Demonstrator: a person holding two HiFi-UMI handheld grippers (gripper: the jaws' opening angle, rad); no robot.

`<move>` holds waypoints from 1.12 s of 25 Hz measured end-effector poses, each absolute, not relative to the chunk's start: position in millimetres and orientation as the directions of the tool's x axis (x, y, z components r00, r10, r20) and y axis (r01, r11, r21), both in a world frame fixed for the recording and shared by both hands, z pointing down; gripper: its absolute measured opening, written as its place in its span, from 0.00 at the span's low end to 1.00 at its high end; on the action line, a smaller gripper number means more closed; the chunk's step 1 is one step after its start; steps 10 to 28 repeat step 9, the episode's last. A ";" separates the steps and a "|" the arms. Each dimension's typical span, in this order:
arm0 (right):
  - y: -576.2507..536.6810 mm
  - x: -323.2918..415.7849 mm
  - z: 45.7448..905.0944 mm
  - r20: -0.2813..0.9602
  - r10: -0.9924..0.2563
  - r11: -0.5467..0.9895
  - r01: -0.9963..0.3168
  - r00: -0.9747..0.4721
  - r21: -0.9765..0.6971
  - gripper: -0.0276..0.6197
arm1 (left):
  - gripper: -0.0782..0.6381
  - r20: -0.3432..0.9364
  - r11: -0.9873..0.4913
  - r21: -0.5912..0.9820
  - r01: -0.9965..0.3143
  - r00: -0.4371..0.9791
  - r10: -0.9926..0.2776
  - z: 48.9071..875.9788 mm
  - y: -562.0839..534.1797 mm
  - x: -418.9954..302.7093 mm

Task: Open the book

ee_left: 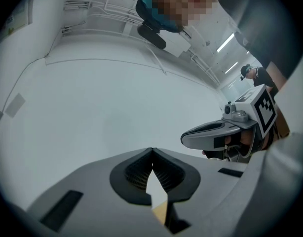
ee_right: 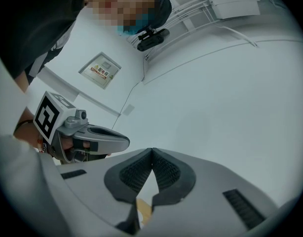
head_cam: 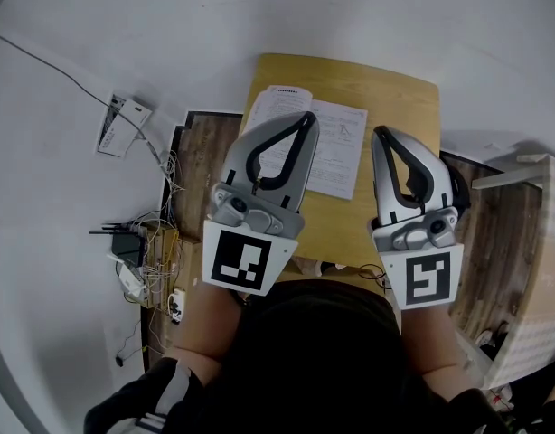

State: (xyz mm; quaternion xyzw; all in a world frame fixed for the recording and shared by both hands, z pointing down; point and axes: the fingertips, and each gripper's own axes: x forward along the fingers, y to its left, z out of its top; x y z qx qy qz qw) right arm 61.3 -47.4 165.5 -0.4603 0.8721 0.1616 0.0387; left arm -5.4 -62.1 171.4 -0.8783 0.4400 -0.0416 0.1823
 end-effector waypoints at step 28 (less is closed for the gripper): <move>-52.4 65.5 168.6 -0.222 -0.789 0.527 -0.817 -0.572 0.233 0.09 | 0.12 -0.076 -0.554 -0.361 -0.750 0.615 -0.785 177.2 -64.5 3.2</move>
